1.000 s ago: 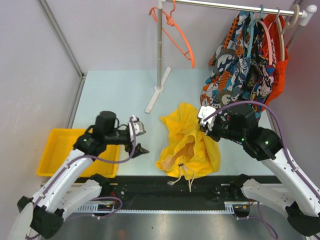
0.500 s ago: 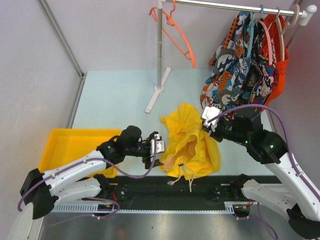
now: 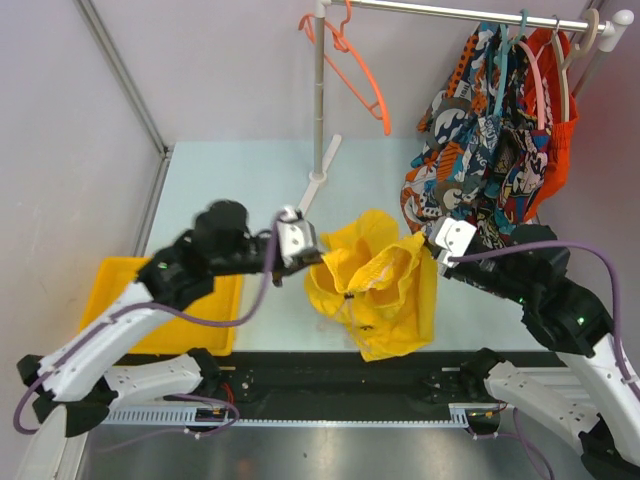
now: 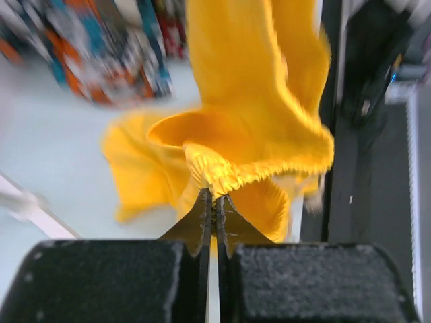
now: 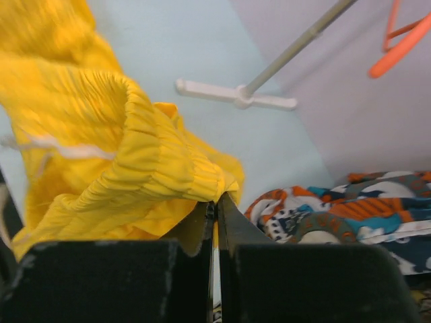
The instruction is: Place the shorts on the hanger
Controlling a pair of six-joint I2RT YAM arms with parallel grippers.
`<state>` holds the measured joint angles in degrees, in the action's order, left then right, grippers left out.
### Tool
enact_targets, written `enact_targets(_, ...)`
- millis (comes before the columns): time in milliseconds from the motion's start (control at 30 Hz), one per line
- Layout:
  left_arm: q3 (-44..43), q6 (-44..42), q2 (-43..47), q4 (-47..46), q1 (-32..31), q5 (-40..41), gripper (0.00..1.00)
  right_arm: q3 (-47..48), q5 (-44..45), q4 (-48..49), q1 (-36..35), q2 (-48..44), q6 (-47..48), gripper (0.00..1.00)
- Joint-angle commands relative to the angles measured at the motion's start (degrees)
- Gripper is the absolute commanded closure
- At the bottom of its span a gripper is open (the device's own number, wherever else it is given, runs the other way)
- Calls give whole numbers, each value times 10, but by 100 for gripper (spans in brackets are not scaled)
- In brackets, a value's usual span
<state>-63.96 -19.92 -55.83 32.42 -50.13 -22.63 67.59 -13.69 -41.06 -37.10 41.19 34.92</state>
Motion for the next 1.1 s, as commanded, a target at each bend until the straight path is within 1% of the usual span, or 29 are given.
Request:
enact_targets(0,-207,29,-16,146,-1,-72,100,27,29,82,4,15,54,100)
enact_targets(33,-242,37,-31,156,-1,-65,100,27,14,97,8,40,57,100)
enact_targets(67,-255,48,-39,166,-1,-37,100,27,3,99,15,56,66,100)
enact_targets(100,-260,71,-45,177,6,-12,100,27,-14,99,25,75,68,100)
enact_targets(133,-255,81,-50,182,16,3,100,27,-59,99,38,117,67,100)
enact_targets(167,-249,93,-65,185,31,15,100,27,-93,98,74,136,60,100)
enact_targets(200,-241,121,-72,197,73,16,100,27,-126,96,87,161,59,100)
enact_targets(233,-221,133,-83,205,94,18,100,28,-159,95,93,199,57,100)
enact_targets(267,-208,145,-102,211,115,22,100,27,-167,92,93,220,60,100)
enact_targets(300,-192,160,-110,210,155,22,100,28,-178,83,93,238,84,100)
enact_targets(333,-158,165,-117,205,172,23,100,27,-193,65,92,252,89,100)
enact_targets(367,-140,170,-124,196,184,26,100,27,-200,60,91,281,89,96)
enact_targets(400,-105,177,-128,168,203,23,100,27,-205,54,87,291,85,90)
enact_targets(433,-92,177,-132,156,209,22,100,27,-201,48,84,302,77,69)
enact_targets(467,-79,178,-137,144,214,21,100,27,-194,46,77,307,66,56)
enact_targets(500,-55,181,-147,122,220,16,100,27,-181,41,70,313,56,36)
enact_targets(533,-46,181,-154,114,222,15,100,27,-175,38,68,313,35,31)
enact_targets(567,-38,180,-160,108,224,15,100,26,-168,36,68,311,24,29)
enact_targets(667,-13,175,-172,79,233,7,100,24,-162,23,70,290,-7,29)
enact_targets(733,-7,176,-176,73,244,5,100,16,-138,25,63,275,-30,31)
enact_targets(767,-6,176,-177,71,249,1,100,13,-128,27,63,272,-63,32)
enact_targets(867,-1,169,-172,65,262,-7,100,0,-111,20,63,281,-104,34)
enact_targets(933,7,166,-166,62,264,-5,100,-11,-115,38,63,284,-108,27)
enact_targets(1000,15,161,-160,62,266,-7,100,-28,-112,62,47,287,-93,13)
enact_targets(1067,16,158,-155,63,267,-9,100,-42,-103,74,17,290,-68,11)
